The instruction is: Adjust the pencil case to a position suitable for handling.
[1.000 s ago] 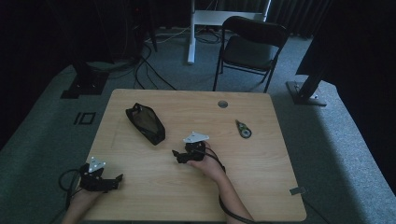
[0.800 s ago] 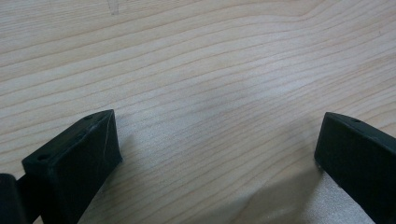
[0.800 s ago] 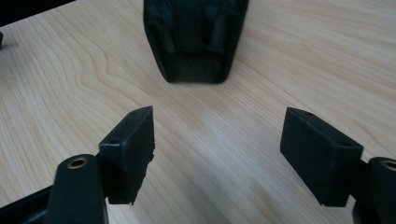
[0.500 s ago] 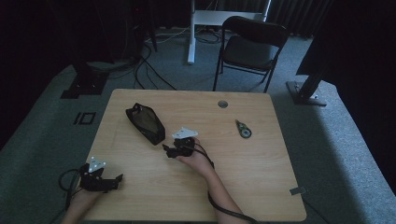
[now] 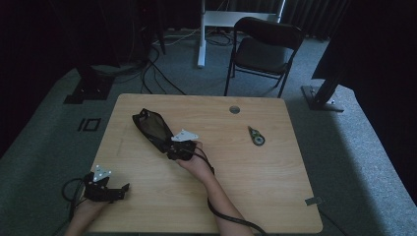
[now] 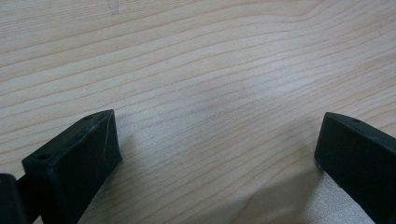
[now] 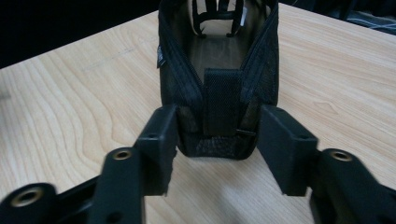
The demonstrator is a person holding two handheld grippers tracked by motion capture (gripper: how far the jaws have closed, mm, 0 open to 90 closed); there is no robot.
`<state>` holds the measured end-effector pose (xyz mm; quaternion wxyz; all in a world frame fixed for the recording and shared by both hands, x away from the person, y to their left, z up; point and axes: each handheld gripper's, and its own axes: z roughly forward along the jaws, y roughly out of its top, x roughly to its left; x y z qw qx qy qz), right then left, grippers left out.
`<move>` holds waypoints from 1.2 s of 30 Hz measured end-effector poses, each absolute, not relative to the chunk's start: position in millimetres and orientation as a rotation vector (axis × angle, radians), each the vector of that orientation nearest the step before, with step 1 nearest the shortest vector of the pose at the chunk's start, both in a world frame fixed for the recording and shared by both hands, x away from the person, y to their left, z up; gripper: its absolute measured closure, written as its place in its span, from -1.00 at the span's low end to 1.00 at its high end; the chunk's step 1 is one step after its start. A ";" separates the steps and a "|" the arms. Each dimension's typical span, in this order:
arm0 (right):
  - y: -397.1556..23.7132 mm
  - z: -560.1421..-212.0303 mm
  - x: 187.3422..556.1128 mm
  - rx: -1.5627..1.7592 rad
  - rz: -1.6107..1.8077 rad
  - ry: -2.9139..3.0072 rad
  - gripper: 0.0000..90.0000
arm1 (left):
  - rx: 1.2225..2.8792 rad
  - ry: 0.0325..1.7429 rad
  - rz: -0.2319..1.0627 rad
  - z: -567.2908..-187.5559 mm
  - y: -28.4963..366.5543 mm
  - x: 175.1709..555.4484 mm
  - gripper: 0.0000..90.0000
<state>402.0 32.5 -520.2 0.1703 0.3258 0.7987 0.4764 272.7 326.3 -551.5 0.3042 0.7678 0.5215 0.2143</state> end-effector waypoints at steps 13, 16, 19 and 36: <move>37.5 -528.0 415.1 1.021 1.297 2.278 0.50 | 2.034 1.382 0.567 -551.5 326.3 272.7 -1.00; 35.8 -526.7 416.1 1.030 1.294 2.279 0.60 | 2.034 1.382 0.567 -551.5 326.3 272.7 -1.00; 33.2 -525.4 416.2 1.030 1.301 2.289 0.61 | 2.034 1.382 0.567 -551.5 326.3 272.7 -1.00; 2.3 -524.6 404.5 1.004 1.278 2.301 0.62 | 2.033 1.382 0.567 -551.5 326.3 272.8 -1.00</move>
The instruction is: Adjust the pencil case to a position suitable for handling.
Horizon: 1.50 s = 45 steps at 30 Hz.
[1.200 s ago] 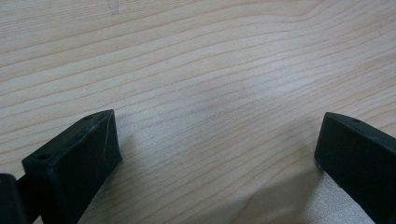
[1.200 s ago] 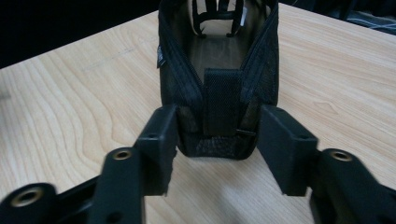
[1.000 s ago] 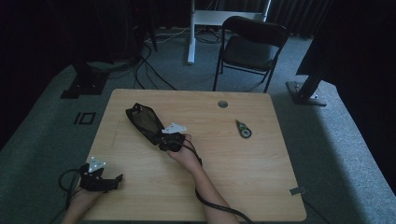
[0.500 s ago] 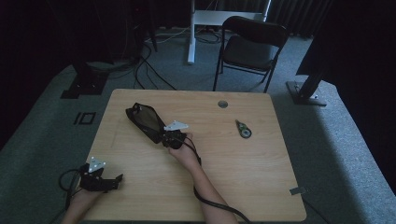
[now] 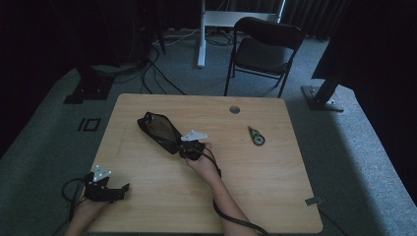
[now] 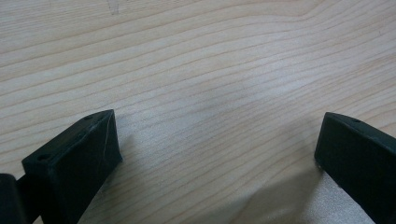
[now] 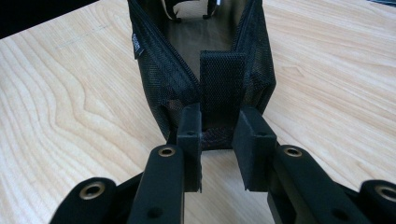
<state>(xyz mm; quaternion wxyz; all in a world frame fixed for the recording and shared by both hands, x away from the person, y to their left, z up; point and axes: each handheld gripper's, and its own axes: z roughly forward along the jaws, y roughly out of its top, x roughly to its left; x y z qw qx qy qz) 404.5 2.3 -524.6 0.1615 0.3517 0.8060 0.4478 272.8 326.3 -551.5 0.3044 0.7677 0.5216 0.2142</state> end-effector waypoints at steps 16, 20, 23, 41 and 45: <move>-41.3 -525.9 388.8 1.067 1.276 2.244 0.62 | 2.032 1.381 0.568 -551.6 326.3 272.8 -1.00; -53.1 -527.0 384.2 1.082 1.275 2.235 0.62 | 2.032 1.381 0.568 -551.7 326.3 272.8 -1.00; -61.2 -527.9 381.7 1.088 1.276 2.234 0.62 | 2.032 1.381 0.568 -551.7 326.3 272.8 -1.00; -125.0 -526.1 355.1 1.176 1.193 2.160 0.62 | 2.036 1.377 0.566 -551.6 326.7 273.0 -1.00; -135.9 -525.9 349.5 1.187 1.172 2.145 0.62 | 2.036 1.377 0.567 -551.6 326.7 273.0 -1.00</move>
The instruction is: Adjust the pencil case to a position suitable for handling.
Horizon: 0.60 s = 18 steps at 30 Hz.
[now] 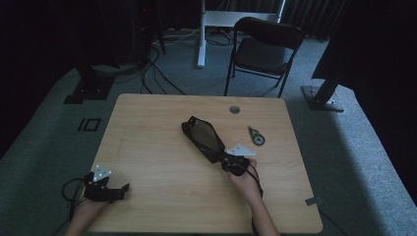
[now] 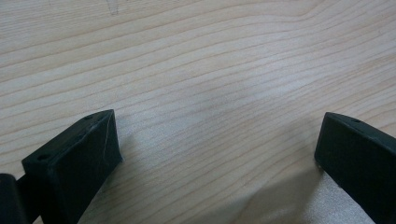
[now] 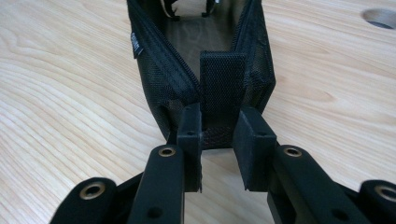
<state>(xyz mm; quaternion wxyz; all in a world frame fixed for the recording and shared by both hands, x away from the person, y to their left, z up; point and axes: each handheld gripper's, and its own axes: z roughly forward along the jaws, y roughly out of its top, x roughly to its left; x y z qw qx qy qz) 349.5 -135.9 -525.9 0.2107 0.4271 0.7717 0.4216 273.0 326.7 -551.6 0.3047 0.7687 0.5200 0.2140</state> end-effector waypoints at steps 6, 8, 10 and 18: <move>-150.1 -527.1 342.0 1.220 1.163 2.122 0.62 | 2.036 1.377 0.567 -551.6 326.7 273.0 -1.00; -153.3 -527.6 339.2 1.221 1.165 2.116 0.62 | 2.036 1.377 0.567 -551.6 326.6 273.0 -1.00; -156.9 -528.0 336.7 1.228 1.161 2.111 0.62 | 2.036 1.377 0.567 -551.6 326.7 273.0 -1.00; -171.6 -527.9 324.7 1.247 1.130 2.088 0.62 | 2.036 1.377 0.567 -551.6 326.7 273.0 -1.00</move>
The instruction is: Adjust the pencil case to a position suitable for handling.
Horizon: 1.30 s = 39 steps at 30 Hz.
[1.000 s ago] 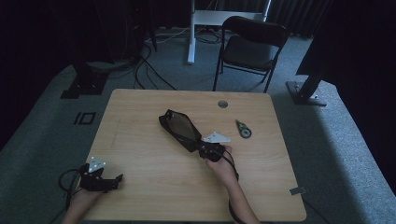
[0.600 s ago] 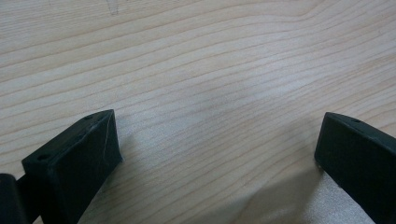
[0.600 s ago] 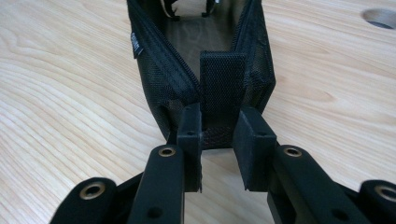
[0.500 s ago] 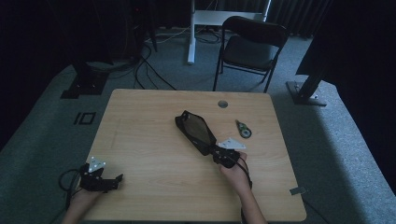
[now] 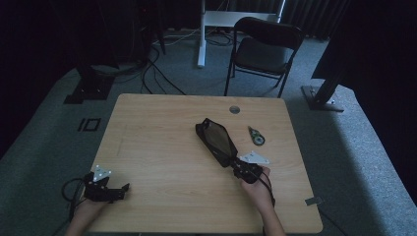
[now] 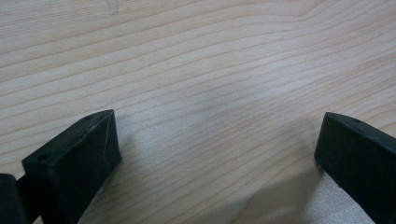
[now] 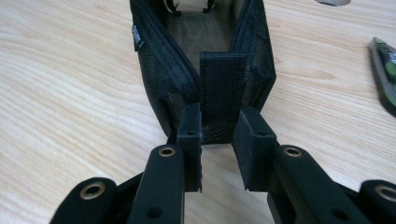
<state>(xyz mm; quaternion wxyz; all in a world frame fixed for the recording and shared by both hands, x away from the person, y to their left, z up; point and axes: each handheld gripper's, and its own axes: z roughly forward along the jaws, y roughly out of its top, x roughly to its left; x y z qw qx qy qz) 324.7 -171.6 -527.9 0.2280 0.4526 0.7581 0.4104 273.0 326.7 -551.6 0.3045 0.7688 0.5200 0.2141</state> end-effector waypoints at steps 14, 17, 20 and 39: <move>-189.8 -526.3 301.1 1.306 1.071 2.039 0.62 | 2.037 1.377 0.567 -551.6 326.7 273.0 -1.00; -193.8 -526.7 296.3 1.311 1.065 2.031 0.62 | 2.037 1.377 0.567 -551.6 326.7 273.0 -1.00; -199.1 -526.5 292.2 1.319 1.063 2.024 0.62 | 2.036 1.377 0.567 -551.6 326.7 273.0 -1.00; -219.4 -528.8 254.8 1.372 1.071 1.977 0.62 | 2.036 1.377 0.567 -551.6 326.7 273.0 -1.00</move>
